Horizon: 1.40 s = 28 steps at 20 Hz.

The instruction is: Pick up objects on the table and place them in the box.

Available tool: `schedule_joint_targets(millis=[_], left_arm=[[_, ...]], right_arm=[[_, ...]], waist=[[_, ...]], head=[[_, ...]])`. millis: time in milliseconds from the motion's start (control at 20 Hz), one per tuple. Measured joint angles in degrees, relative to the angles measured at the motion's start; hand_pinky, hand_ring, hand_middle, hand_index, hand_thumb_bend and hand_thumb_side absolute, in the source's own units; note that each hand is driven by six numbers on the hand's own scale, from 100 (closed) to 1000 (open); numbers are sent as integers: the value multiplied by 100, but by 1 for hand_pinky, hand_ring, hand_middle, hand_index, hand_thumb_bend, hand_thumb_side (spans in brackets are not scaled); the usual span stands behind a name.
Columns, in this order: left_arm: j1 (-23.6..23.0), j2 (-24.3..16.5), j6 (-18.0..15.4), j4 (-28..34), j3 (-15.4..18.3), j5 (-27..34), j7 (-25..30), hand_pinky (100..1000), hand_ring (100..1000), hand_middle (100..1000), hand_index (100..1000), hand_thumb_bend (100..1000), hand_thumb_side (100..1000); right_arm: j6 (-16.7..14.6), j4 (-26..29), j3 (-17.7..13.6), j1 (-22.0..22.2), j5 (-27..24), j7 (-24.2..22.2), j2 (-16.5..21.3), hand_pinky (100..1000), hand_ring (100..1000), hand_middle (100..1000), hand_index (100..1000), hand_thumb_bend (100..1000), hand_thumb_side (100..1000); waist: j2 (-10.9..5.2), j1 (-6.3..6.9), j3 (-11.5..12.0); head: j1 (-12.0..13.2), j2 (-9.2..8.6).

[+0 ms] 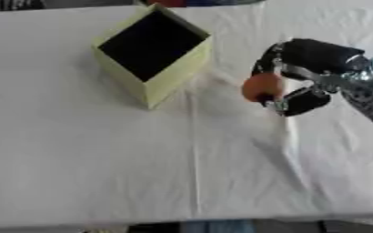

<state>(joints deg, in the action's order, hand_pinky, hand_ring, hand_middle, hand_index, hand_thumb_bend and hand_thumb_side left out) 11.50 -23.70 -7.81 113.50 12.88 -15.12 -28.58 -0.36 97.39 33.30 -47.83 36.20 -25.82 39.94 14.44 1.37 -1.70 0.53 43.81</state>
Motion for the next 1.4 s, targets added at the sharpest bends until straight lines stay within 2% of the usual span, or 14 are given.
schedule_joint_targets(millis=[350,600,750,900,1050,1100,1150,1250,1400], left_arm=[[6,0,-2,0,-33,6,45,695,601,633,724,112,828],[15,1,-1,0,-38,23,56,695,601,633,724,114,828],[136,54,-24,1,-131,88,129,694,601,633,724,114,828],[210,83,-47,1,-180,151,201,694,600,633,723,113,829],[239,99,-56,1,-192,173,230,694,600,633,723,113,829],[246,99,-59,1,-192,176,234,694,600,633,723,112,829],[248,99,-61,1,-192,178,236,694,600,633,723,112,829],[253,100,-60,1,-192,182,238,693,601,633,723,113,829],[267,105,-59,1,-193,192,243,693,603,633,723,112,828]], right_arm=[[139,-84,77,-1078,-39,-380,-699,810,630,436,688,100,174],[111,-259,111,-1178,0,-439,-904,811,641,446,698,100,147],[105,-361,40,-1456,107,-440,-1095,809,642,447,700,100,150],[244,-651,-82,-1873,307,-561,-1477,812,647,450,703,100,148],[476,-1054,-223,-2230,563,-654,-1880,811,641,447,703,100,152],[553,-1196,-265,-2293,643,-645,-2019,809,636,444,703,100,191],[624,-1335,-304,-2343,733,-618,-2159,810,635,444,704,100,170],[721,-1612,-385,-2421,907,-524,-2431,809,632,443,704,100,186],[711,-2051,-503,-2503,1168,-354,-2852,811,639,448,706,100,175]], waist=[[0,1,81],[0,13,94],[-2,72,424],[15,11,504],[75,37,507],[77,36,503],[78,35,499],[95,43,497],[110,62,496]], head=[[-71,0],[-102,0],[-351,-9],[-510,-62],[-550,-114],[-551,-124],[-551,-136],[-552,-158],[-568,-164]])
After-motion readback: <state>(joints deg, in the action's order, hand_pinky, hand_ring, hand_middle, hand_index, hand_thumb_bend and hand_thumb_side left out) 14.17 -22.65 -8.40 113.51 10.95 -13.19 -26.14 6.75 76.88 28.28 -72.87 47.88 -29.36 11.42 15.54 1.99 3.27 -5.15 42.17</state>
